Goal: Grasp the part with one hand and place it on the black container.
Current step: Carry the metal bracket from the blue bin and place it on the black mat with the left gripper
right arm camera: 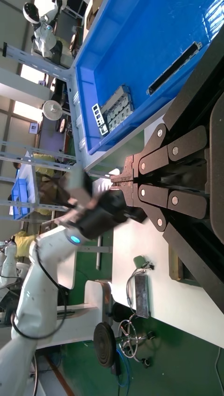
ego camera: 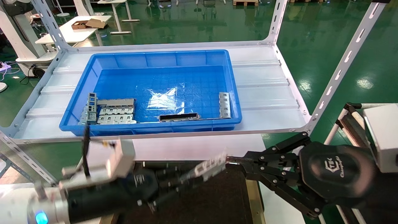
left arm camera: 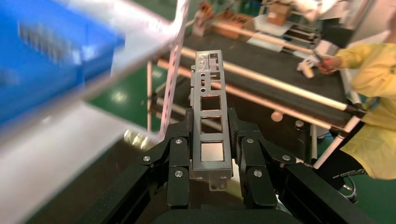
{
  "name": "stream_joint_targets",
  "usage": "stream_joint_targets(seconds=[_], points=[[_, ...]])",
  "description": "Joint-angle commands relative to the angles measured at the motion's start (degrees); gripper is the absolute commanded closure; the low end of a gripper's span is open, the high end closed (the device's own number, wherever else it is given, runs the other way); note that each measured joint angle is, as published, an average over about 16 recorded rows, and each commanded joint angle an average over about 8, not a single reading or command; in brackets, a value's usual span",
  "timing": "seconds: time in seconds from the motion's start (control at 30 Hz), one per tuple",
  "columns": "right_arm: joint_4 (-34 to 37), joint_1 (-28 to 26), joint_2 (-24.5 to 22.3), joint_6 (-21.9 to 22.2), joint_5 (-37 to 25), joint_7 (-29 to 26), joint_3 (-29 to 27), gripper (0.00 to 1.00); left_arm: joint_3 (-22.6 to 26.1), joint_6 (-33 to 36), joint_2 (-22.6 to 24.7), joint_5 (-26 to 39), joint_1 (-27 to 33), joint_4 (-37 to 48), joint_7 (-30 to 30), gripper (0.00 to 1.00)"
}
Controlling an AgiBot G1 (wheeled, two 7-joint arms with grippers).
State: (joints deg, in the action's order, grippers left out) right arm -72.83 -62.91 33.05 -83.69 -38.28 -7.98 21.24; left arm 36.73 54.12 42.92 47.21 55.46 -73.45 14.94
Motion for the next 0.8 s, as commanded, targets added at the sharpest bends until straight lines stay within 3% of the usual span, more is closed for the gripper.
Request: stream_joint_targets(seconds=[0.03,0.43,0.8], points=[[0.00,0.00,0.00,0.00,0.00,0.00,0.00,1.00,0.41,-4.07,-0.79,0.38,-3.75,-2.96,1.13,1.00],[0.00,0.00,0.00,0.00,0.01,0.00,0.01,1.00,2.74,-28.20,8.70,3.56,-16.29,-3.18,1.51,1.00],[0.00,0.00,-0.01,0.01,0.01,0.01,0.02,1.00,7.40,-50.49,19.72,6.28,-18.83,-0.08,4.06,1.00]])
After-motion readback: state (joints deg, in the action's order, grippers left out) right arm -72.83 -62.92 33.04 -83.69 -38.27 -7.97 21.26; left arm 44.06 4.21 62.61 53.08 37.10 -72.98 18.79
